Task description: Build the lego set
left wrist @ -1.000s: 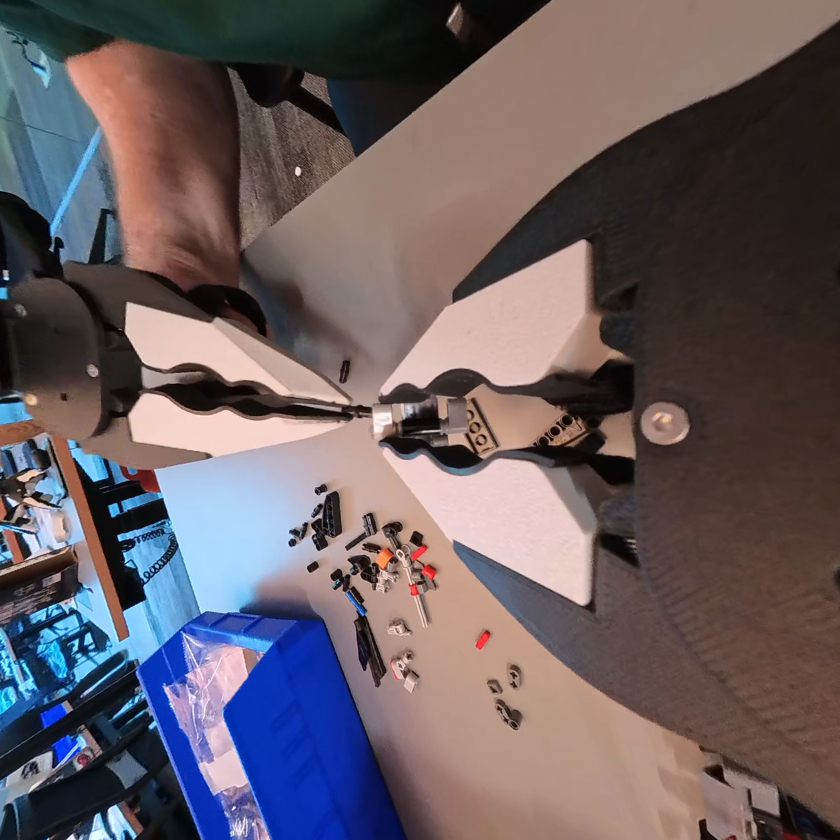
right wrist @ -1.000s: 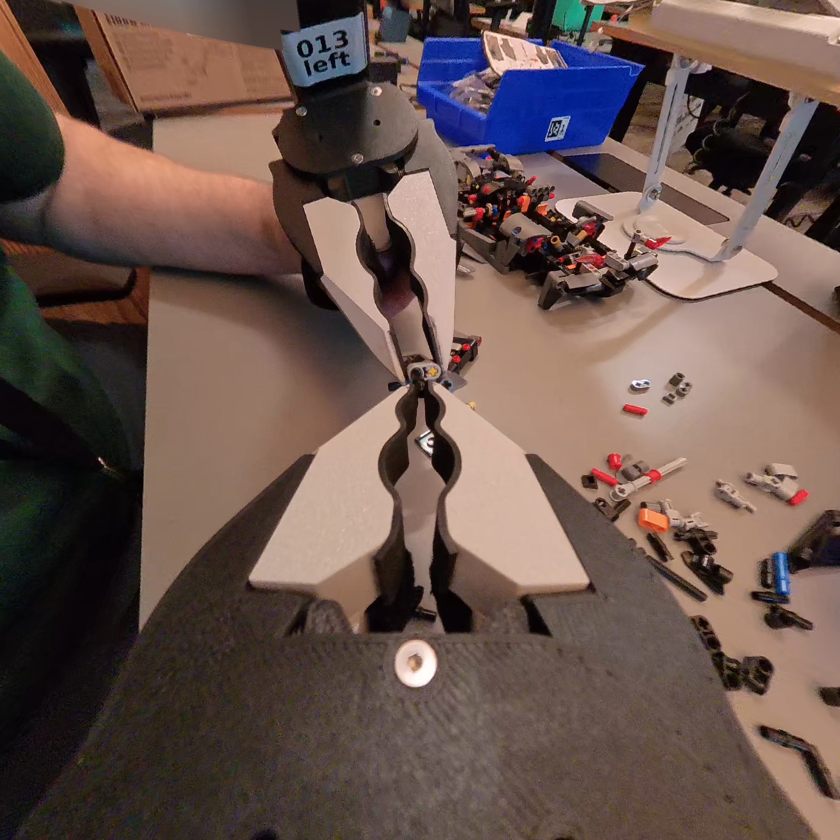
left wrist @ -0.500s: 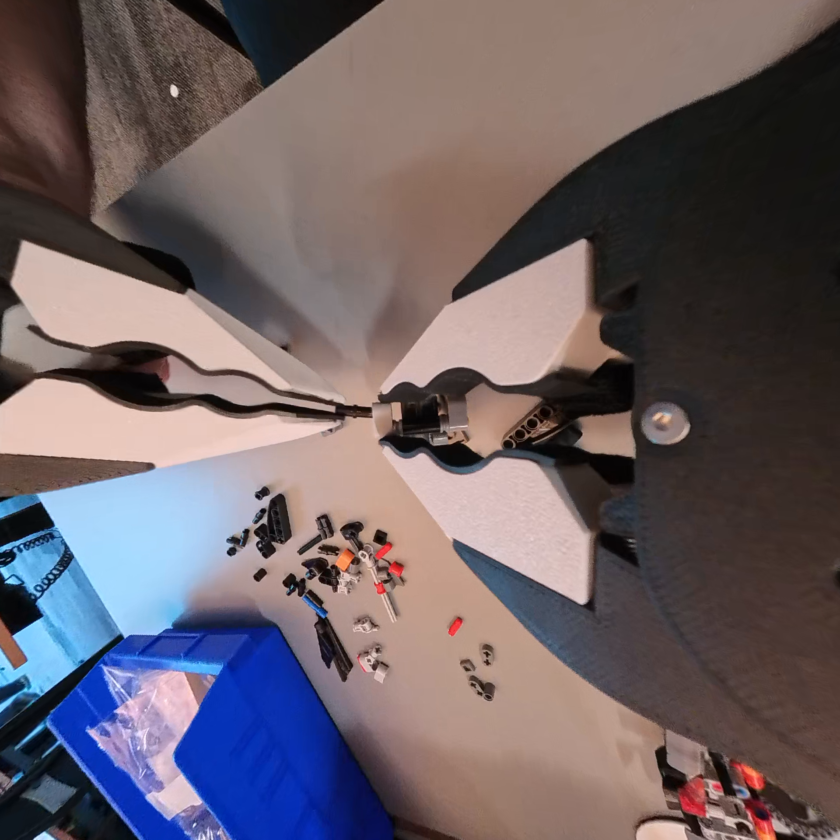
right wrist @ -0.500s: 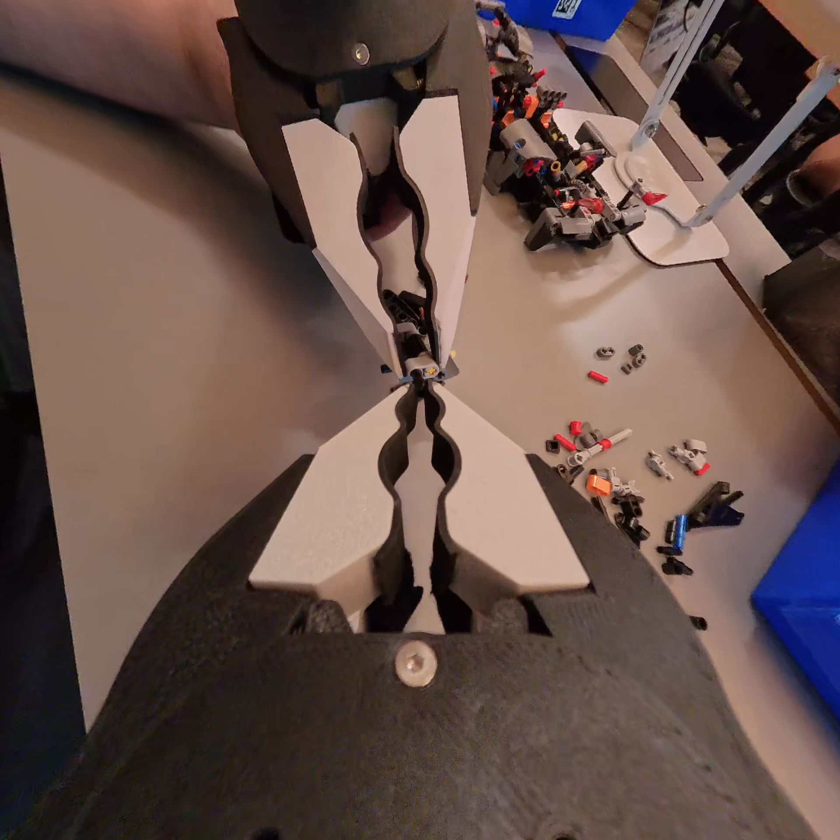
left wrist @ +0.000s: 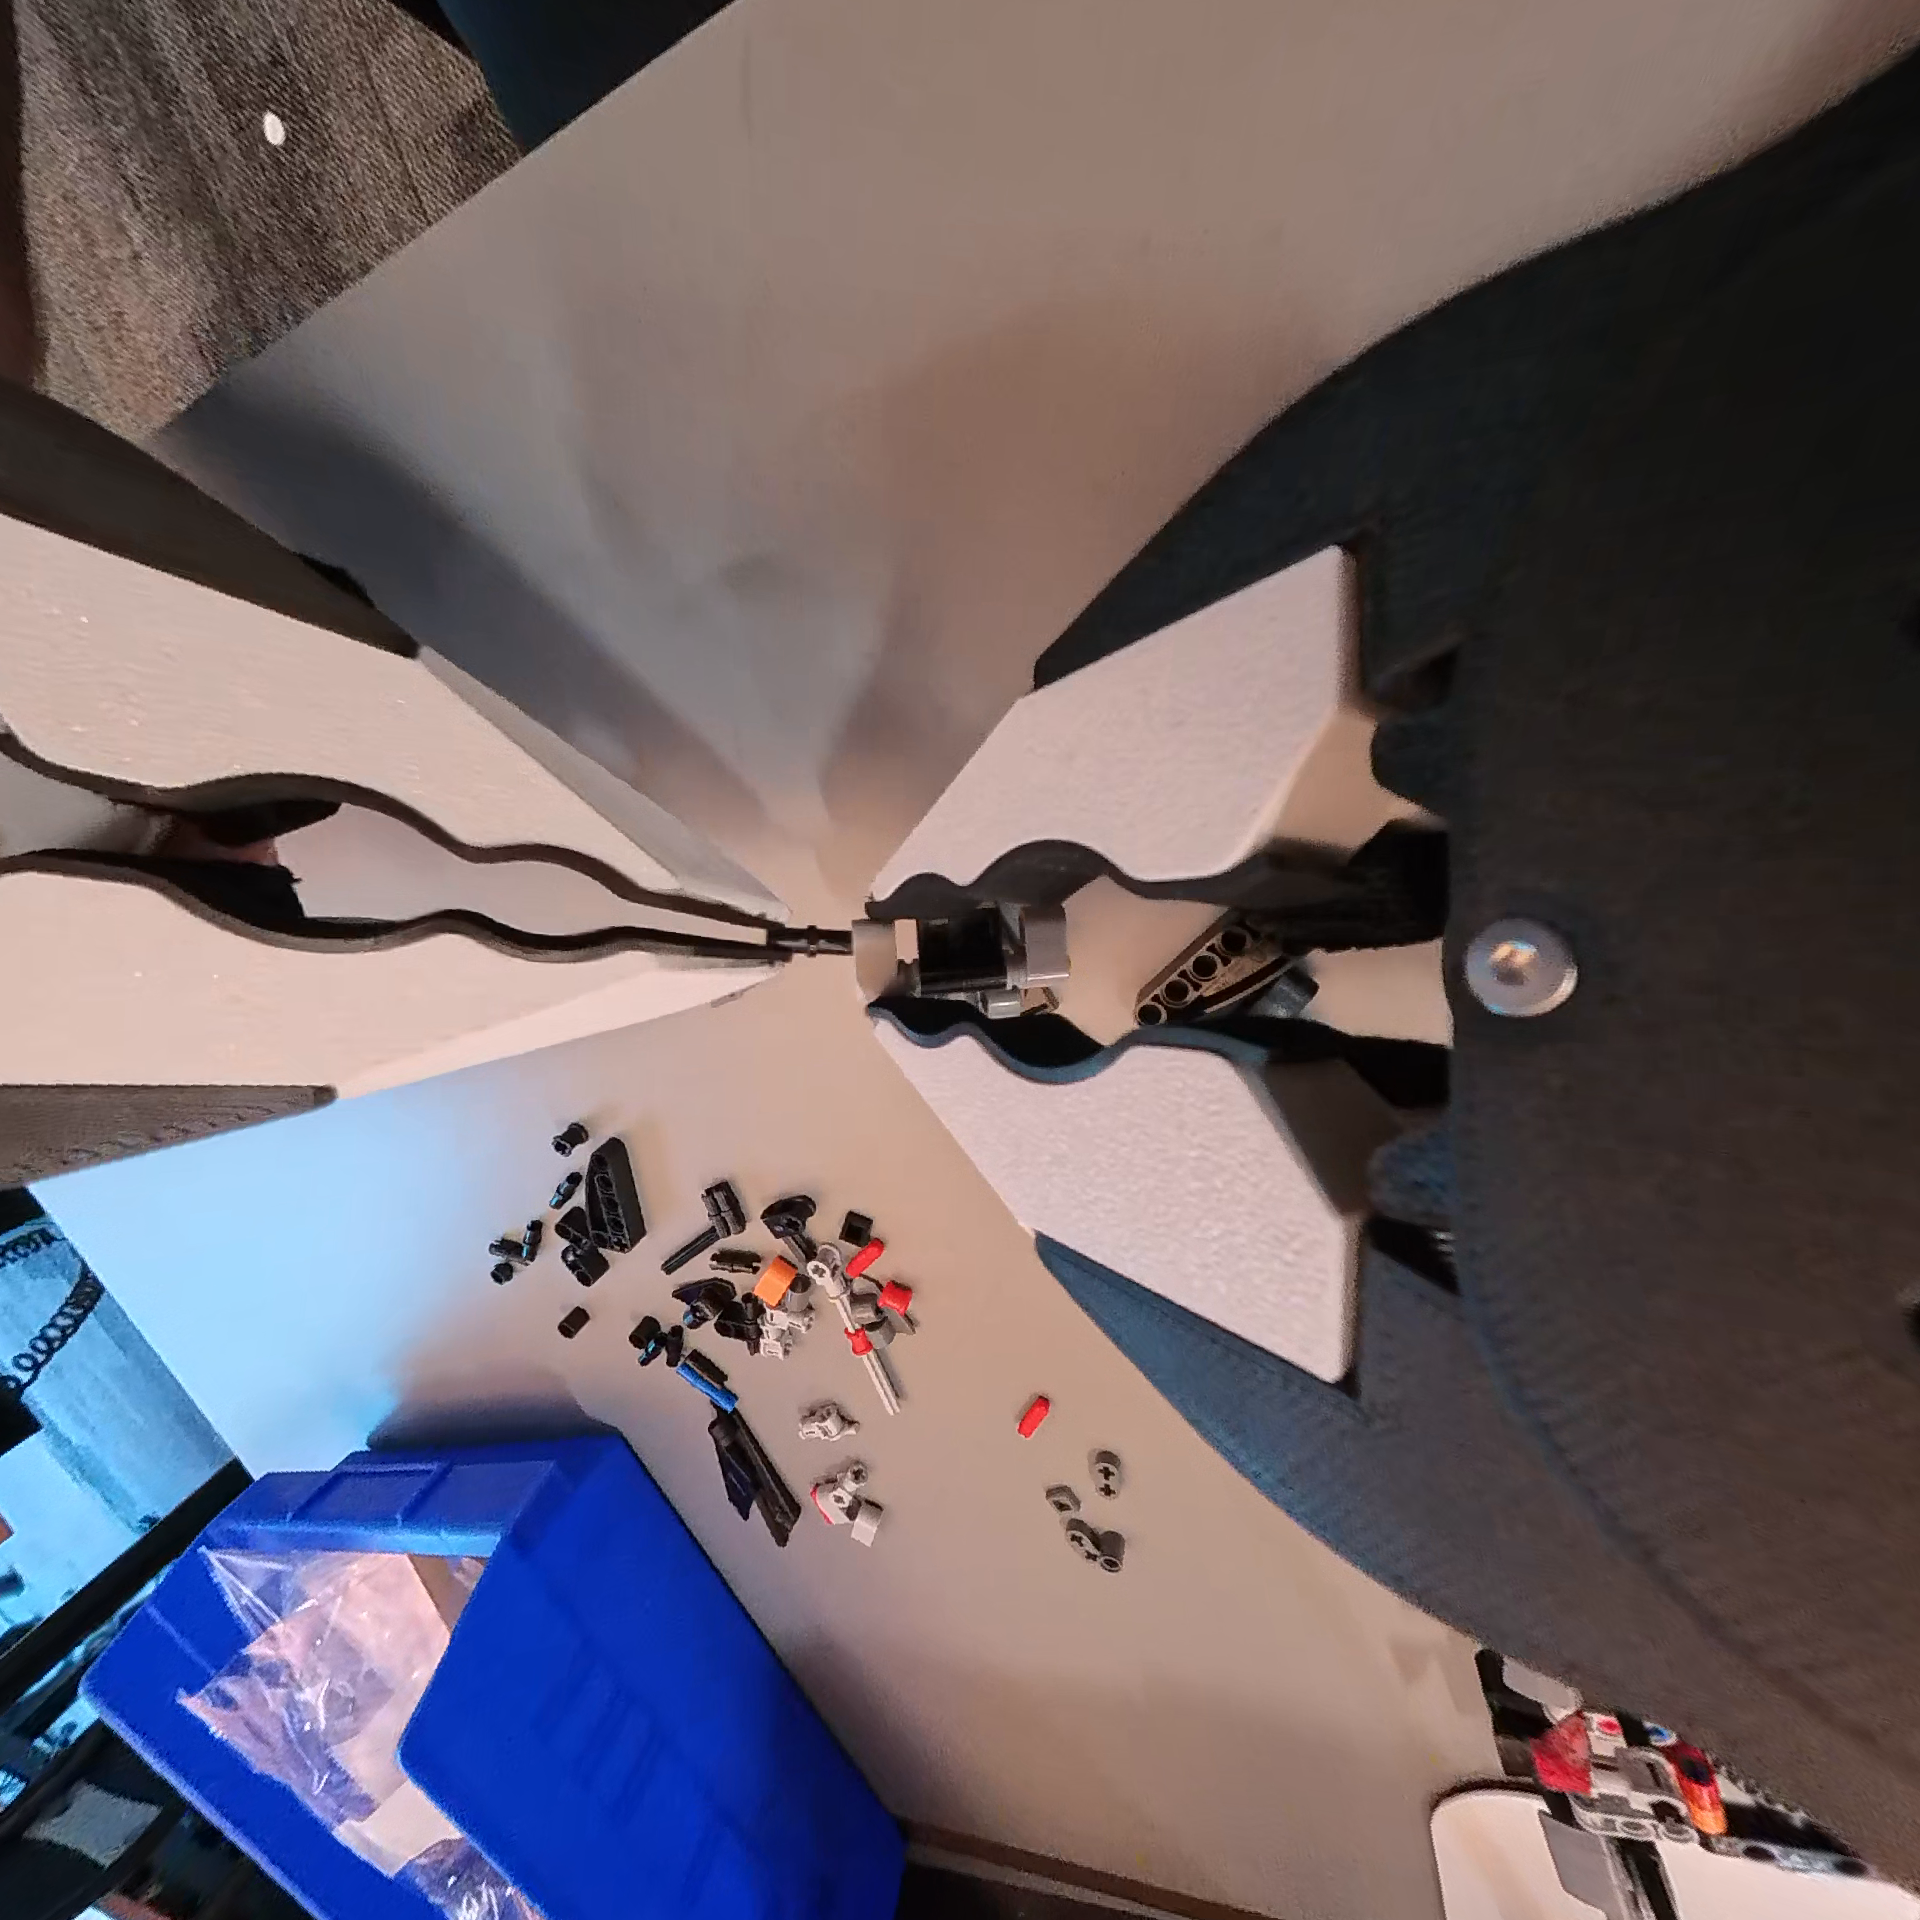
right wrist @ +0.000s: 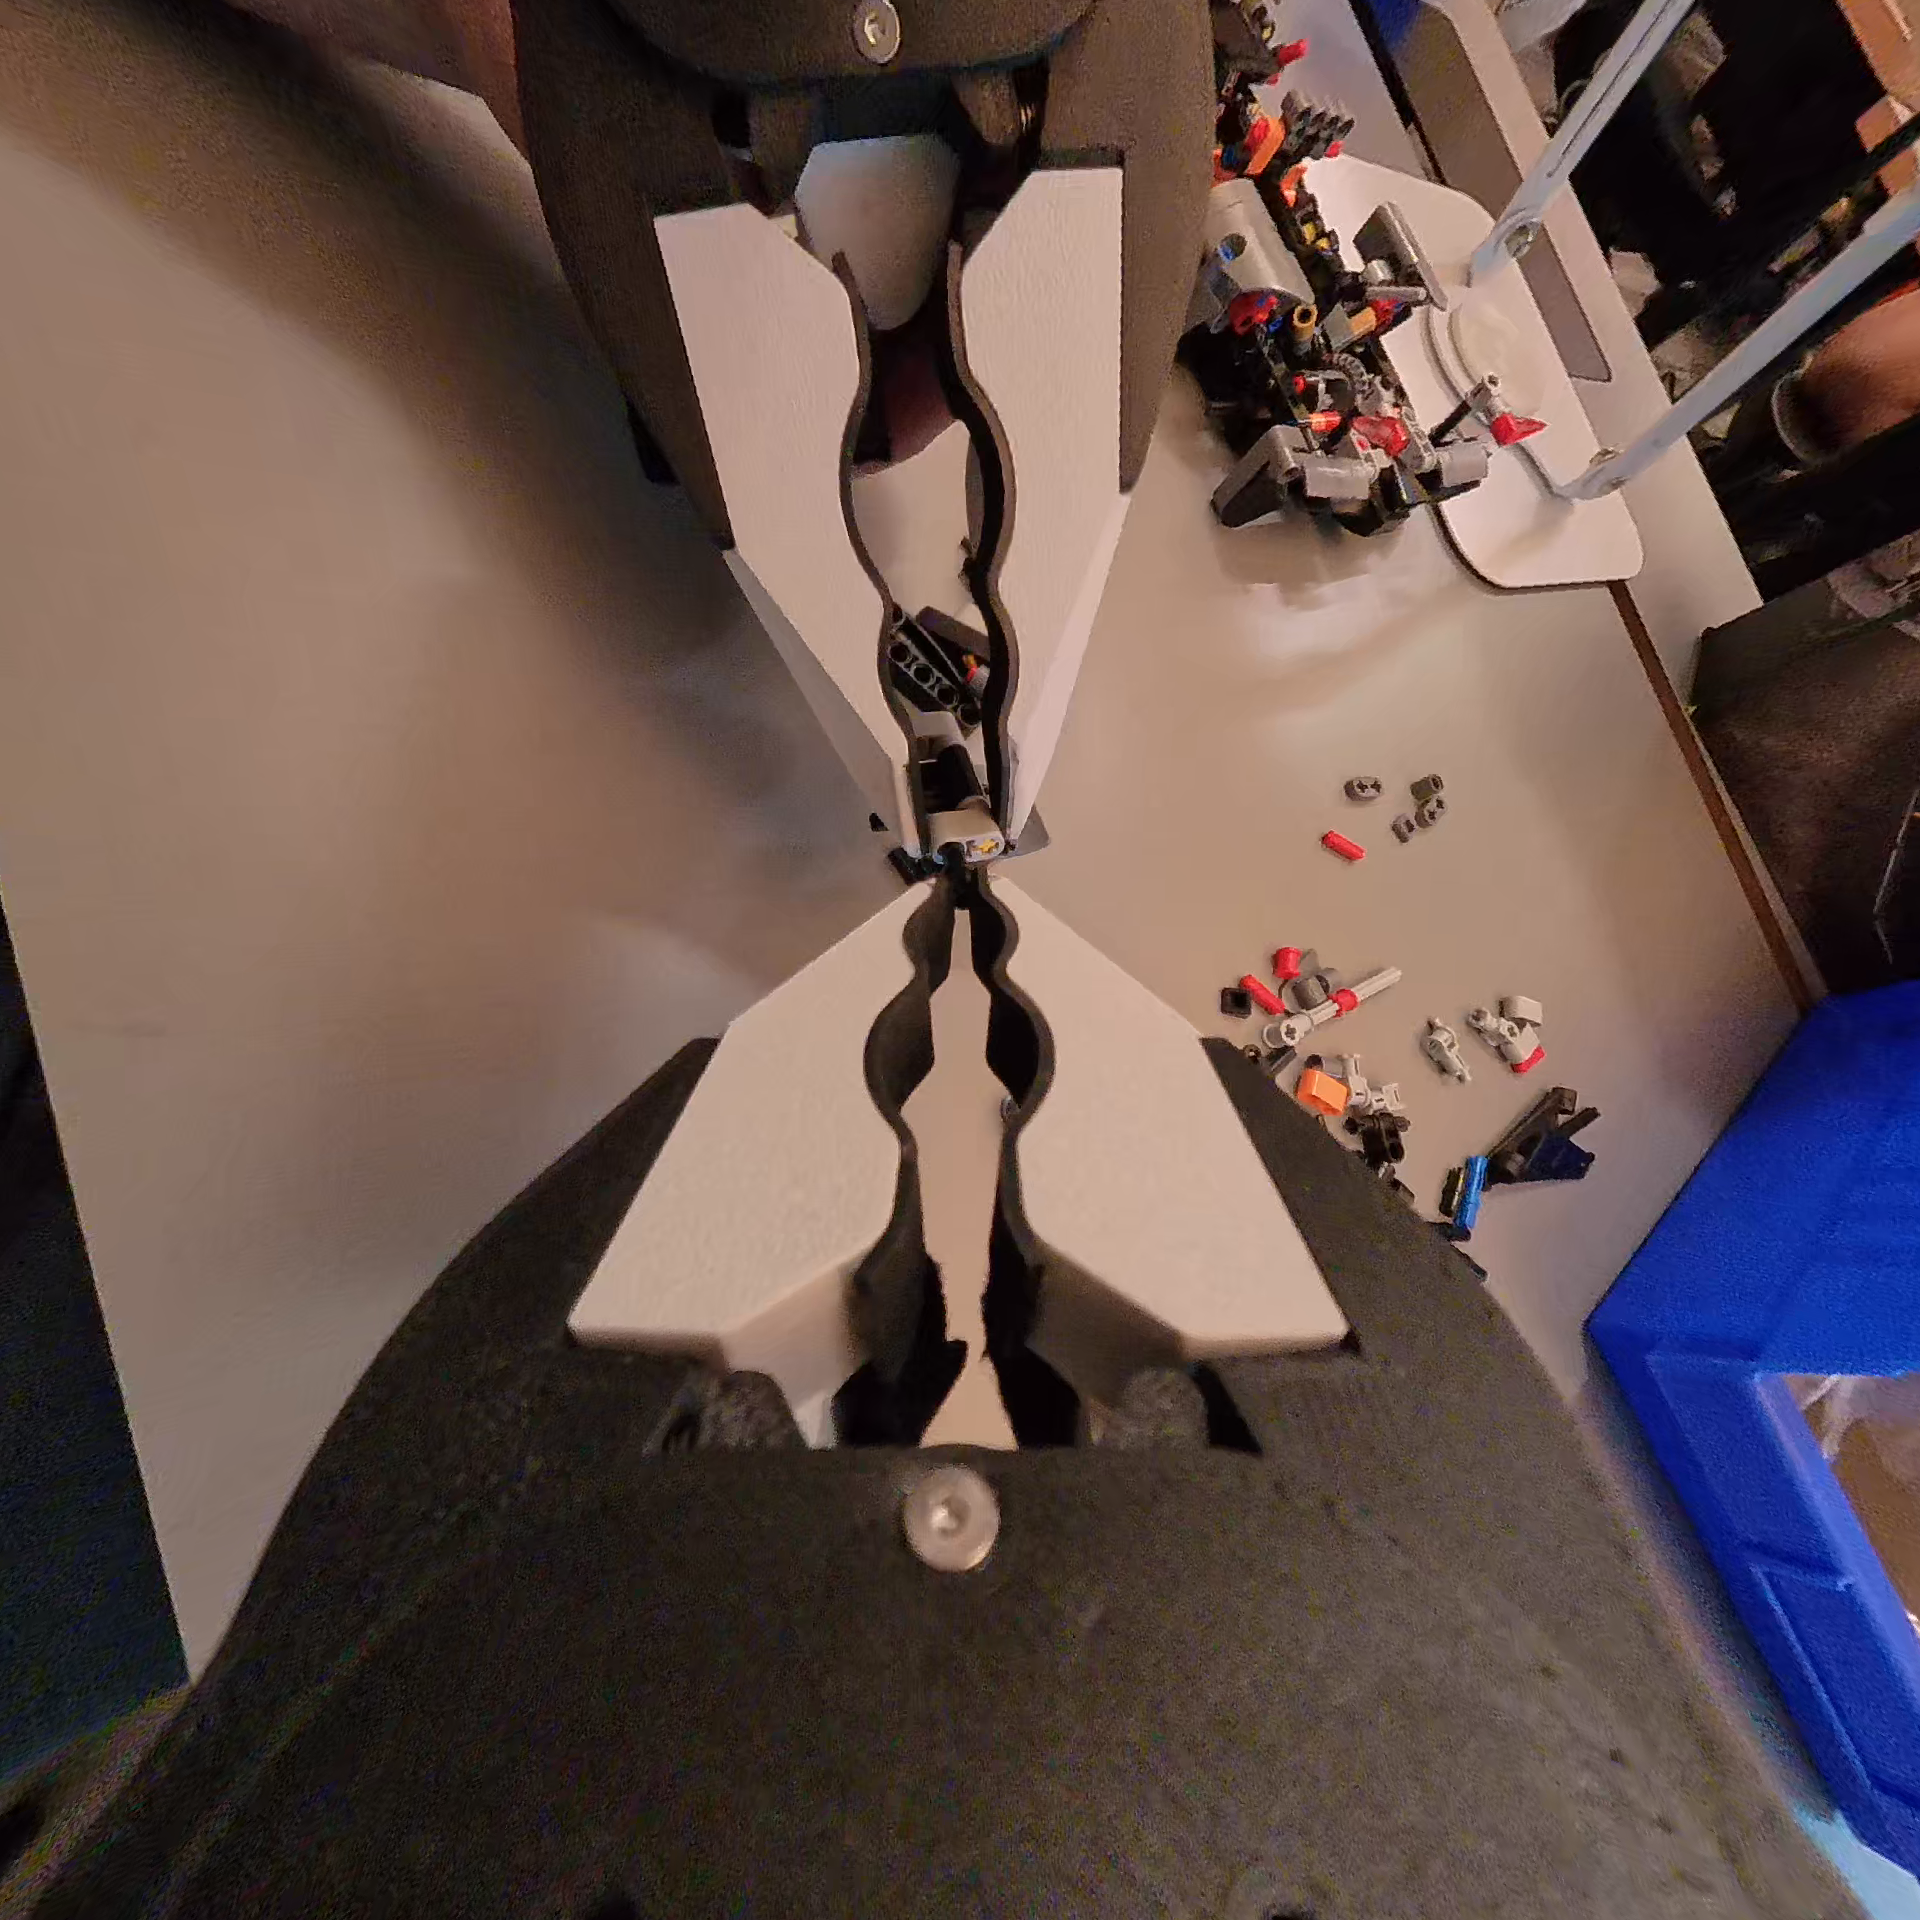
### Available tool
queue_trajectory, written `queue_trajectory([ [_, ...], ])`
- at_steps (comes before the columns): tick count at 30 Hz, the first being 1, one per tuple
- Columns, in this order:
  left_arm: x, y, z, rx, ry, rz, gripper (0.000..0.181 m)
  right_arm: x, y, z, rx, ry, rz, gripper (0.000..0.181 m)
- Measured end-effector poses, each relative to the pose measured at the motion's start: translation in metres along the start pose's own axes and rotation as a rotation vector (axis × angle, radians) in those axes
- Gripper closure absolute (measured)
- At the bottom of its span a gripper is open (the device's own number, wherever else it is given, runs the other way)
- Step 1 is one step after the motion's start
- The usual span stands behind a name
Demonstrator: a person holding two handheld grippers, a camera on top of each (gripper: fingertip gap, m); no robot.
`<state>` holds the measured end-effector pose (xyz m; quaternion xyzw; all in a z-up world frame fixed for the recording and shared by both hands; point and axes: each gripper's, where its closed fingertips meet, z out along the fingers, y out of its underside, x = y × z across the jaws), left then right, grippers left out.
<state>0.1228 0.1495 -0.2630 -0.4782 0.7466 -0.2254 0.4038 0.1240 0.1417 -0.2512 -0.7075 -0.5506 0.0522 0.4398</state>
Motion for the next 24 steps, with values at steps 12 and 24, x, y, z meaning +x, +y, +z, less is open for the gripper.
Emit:
queue_trajectory([
  [12, -0.0012, -0.0026, -0.0002, 0.029, 0.009, -0.035, 0.169, 0.0019, 0.0006, -0.0015, 0.053, 0.002, 0.049, 0.180],
  [24, -0.0006, -0.0006, 0.0016, 0.024, 0.015, -0.040, 0.169, 0.0021, 0.0043, -0.0016, 0.061, -0.001, 0.069, 0.180],
])
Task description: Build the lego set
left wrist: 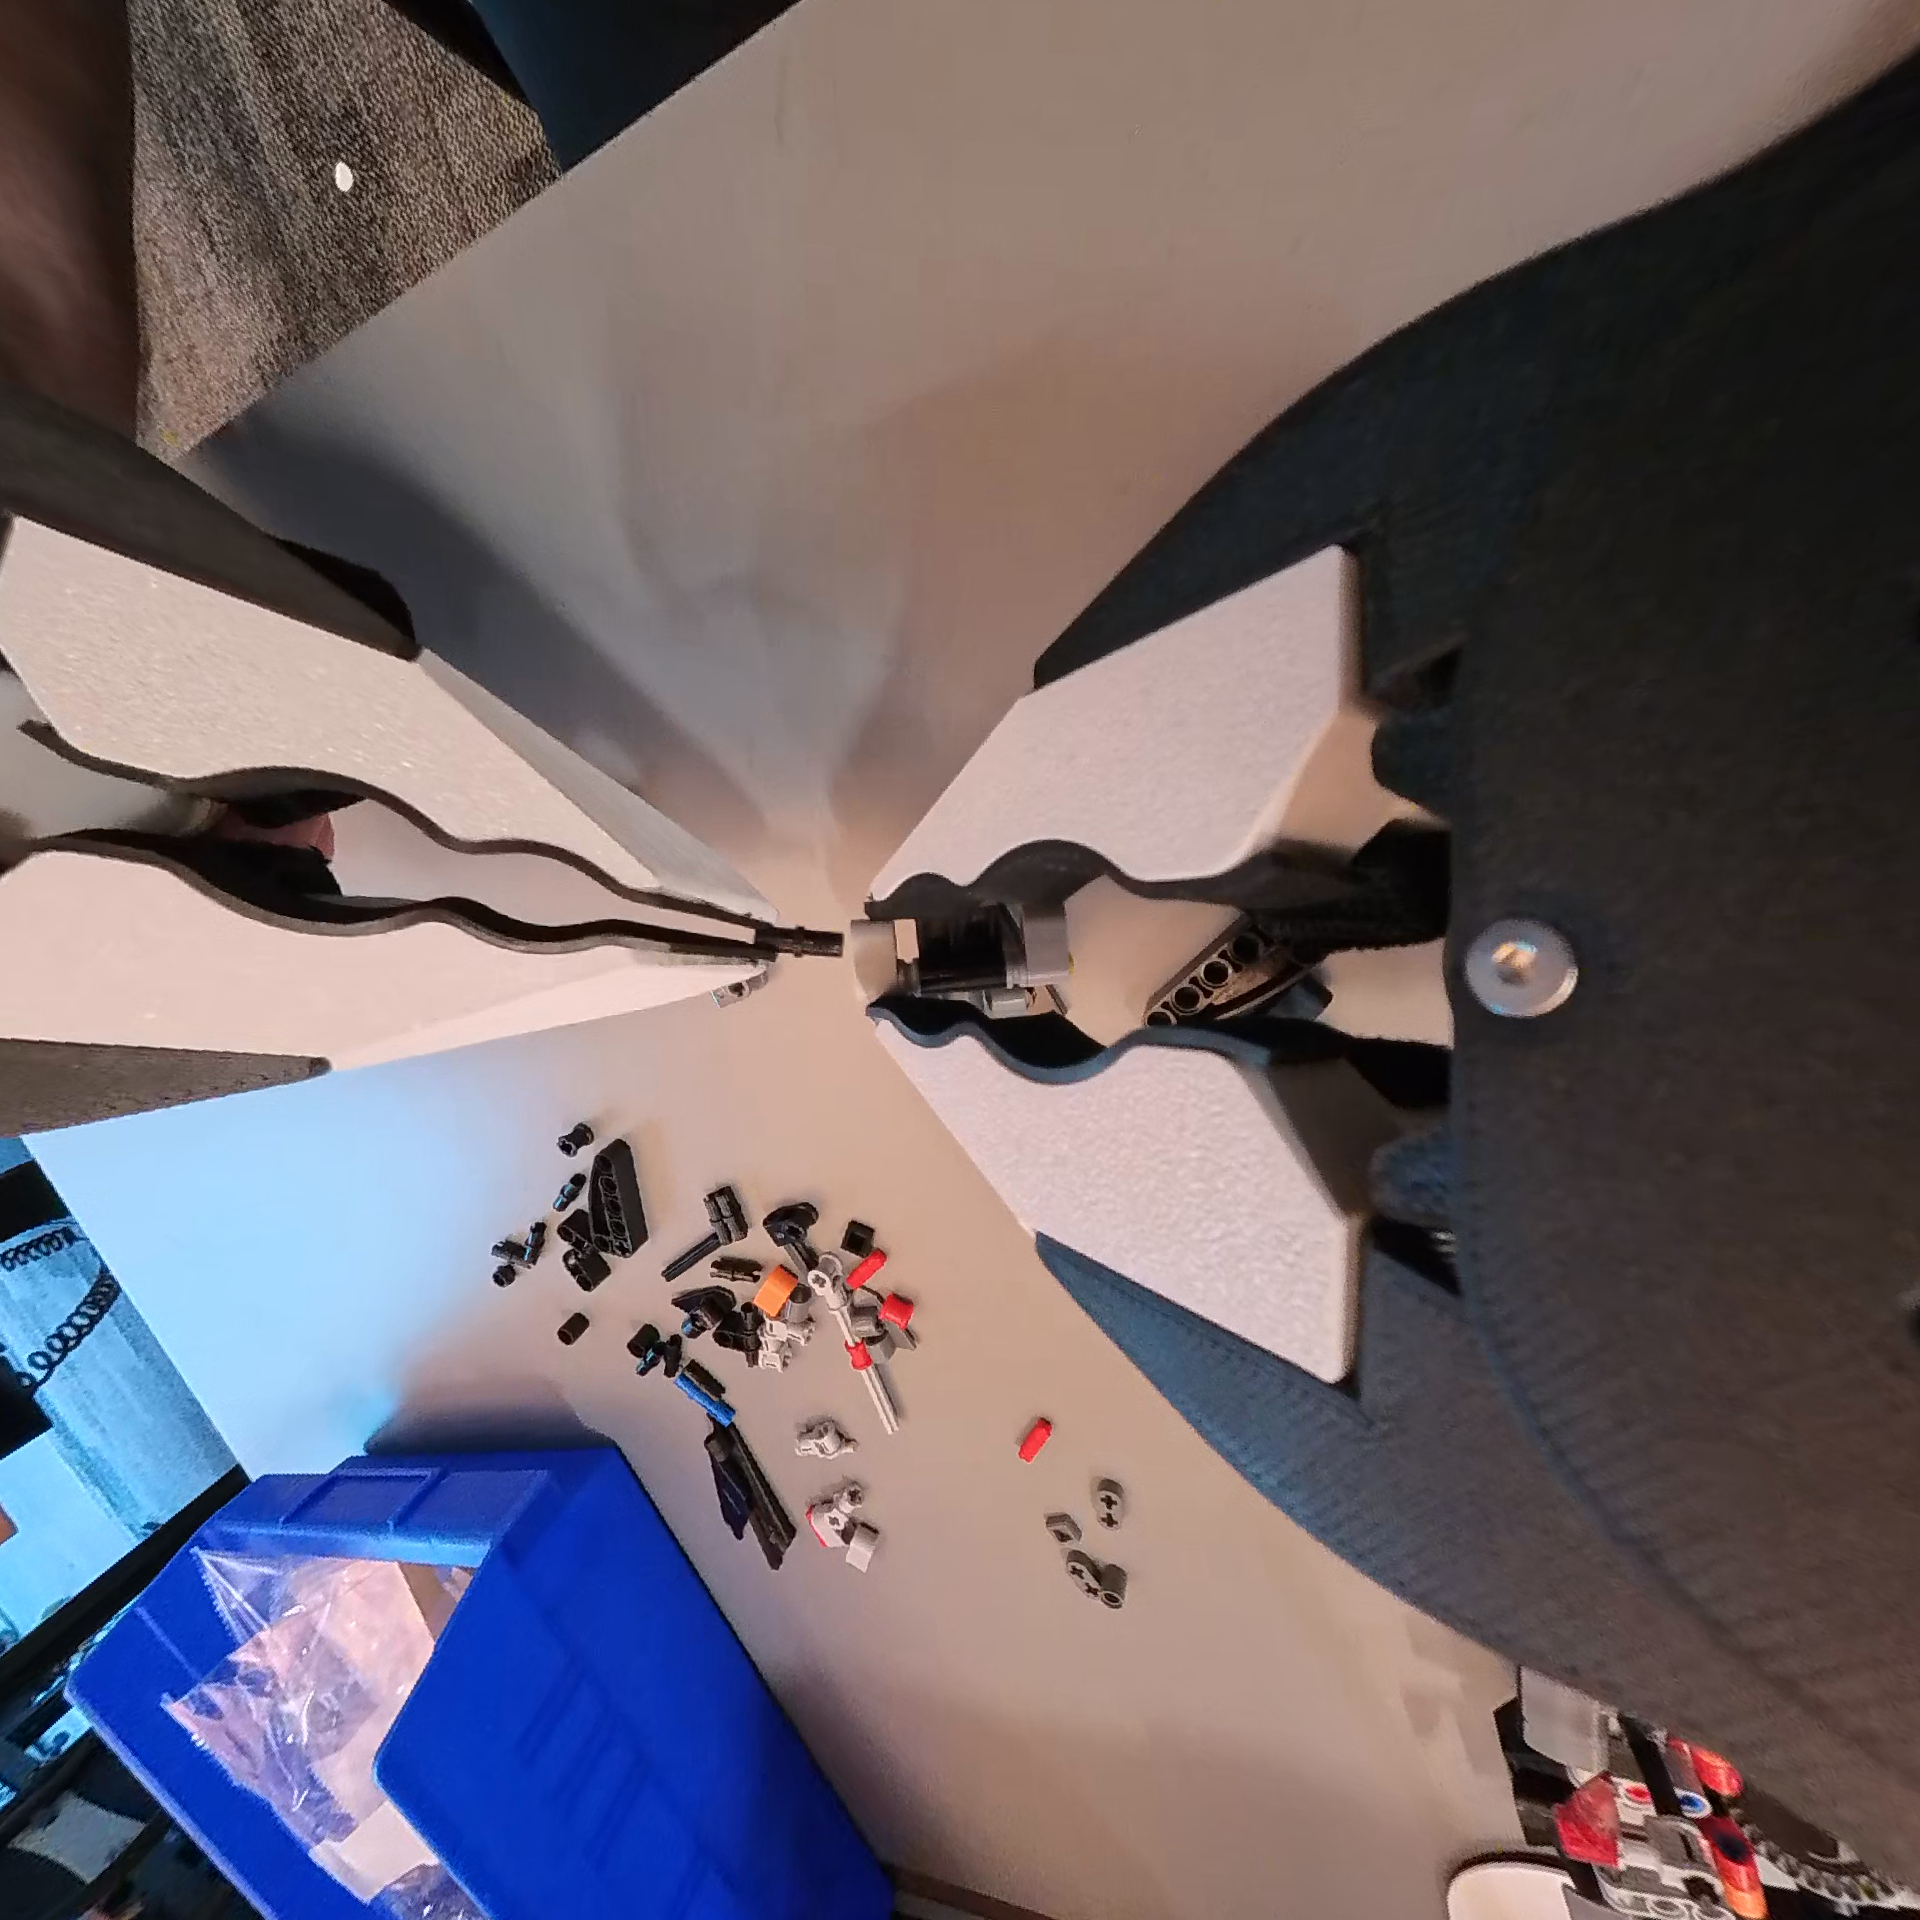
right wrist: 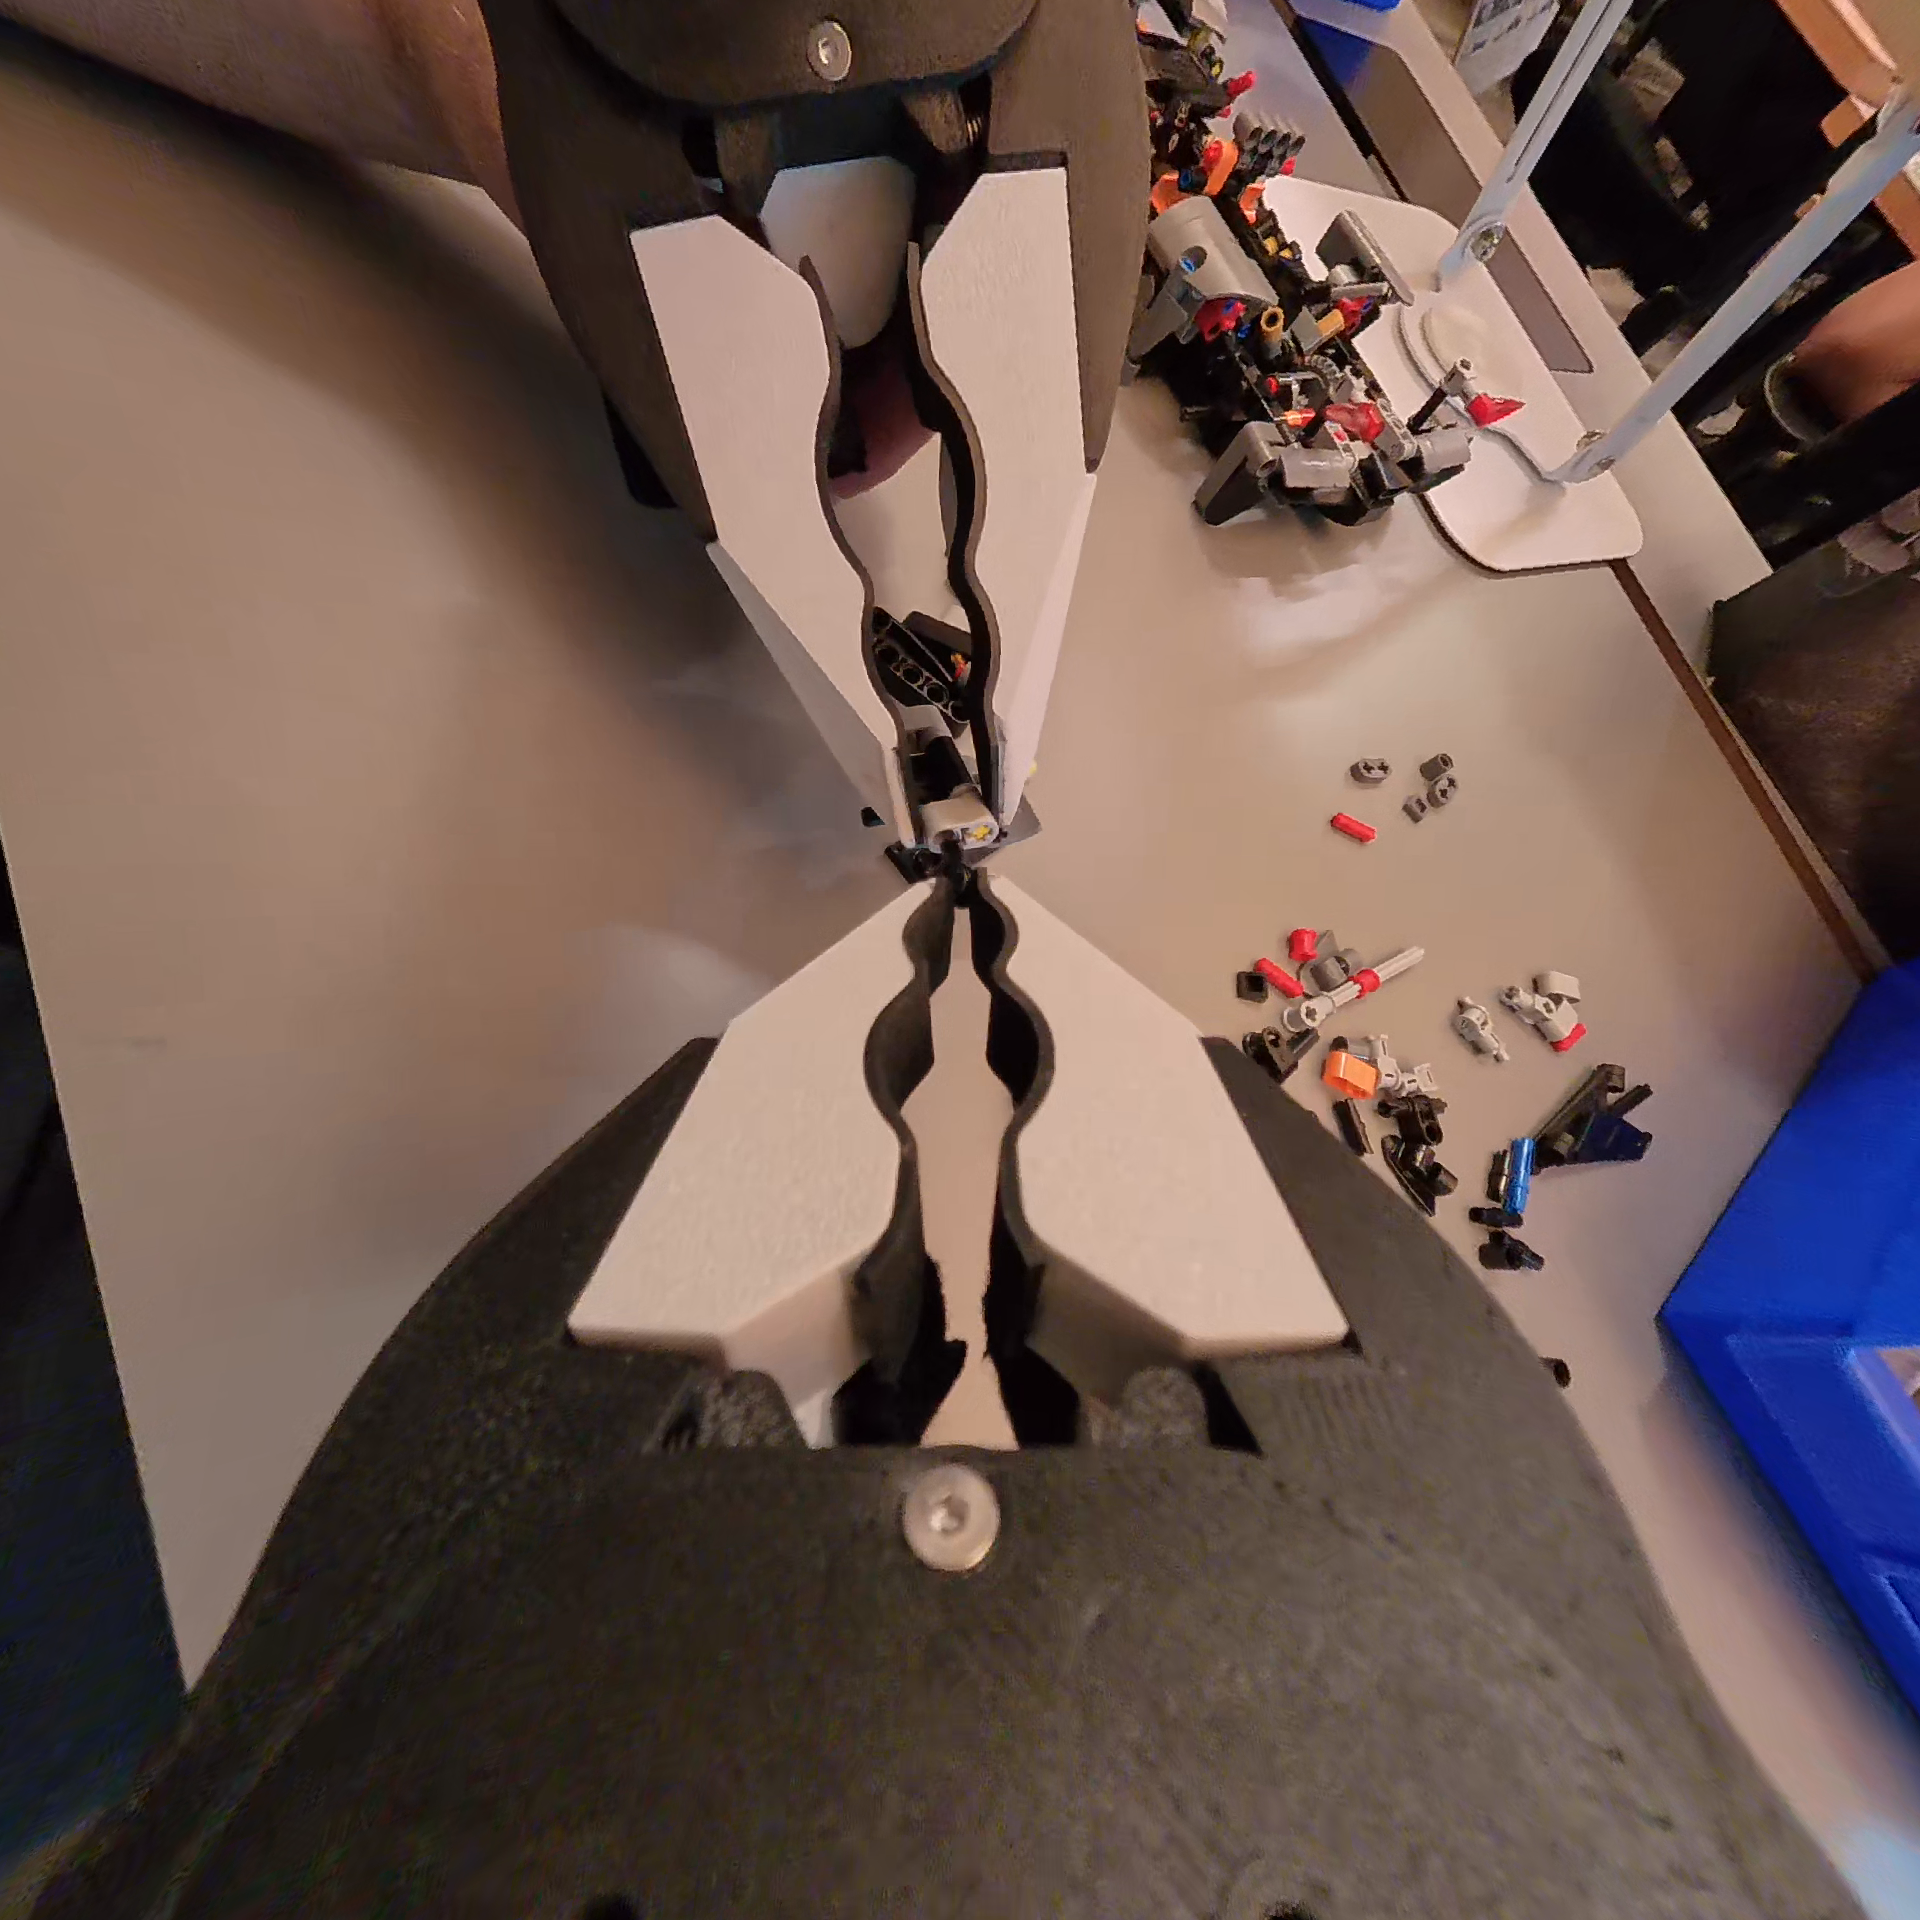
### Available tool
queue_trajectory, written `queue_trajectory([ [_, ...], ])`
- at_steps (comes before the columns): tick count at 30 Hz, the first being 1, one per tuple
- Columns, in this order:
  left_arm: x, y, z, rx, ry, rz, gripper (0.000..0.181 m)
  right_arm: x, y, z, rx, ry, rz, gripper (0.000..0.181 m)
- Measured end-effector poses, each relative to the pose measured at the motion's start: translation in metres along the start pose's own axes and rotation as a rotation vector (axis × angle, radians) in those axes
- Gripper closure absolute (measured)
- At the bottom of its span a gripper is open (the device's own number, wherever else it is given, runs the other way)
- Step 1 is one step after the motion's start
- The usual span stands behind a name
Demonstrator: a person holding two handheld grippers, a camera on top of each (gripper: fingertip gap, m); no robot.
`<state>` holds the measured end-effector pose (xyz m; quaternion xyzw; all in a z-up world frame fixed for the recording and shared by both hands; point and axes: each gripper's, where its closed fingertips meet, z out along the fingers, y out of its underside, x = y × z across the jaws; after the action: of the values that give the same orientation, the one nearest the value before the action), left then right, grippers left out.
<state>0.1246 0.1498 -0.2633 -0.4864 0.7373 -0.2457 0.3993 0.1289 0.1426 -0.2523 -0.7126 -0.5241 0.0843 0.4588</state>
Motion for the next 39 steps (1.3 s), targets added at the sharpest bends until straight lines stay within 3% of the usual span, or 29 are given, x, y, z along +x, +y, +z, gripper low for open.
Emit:
queue_trajectory([
  [39, -0.0004, -0.0033, 0.0003, 0.026, -0.016, 0.010, 0.169, -0.0020, -0.0041, -0.0007, 0.168, -0.086, 0.128, 0.180],
])
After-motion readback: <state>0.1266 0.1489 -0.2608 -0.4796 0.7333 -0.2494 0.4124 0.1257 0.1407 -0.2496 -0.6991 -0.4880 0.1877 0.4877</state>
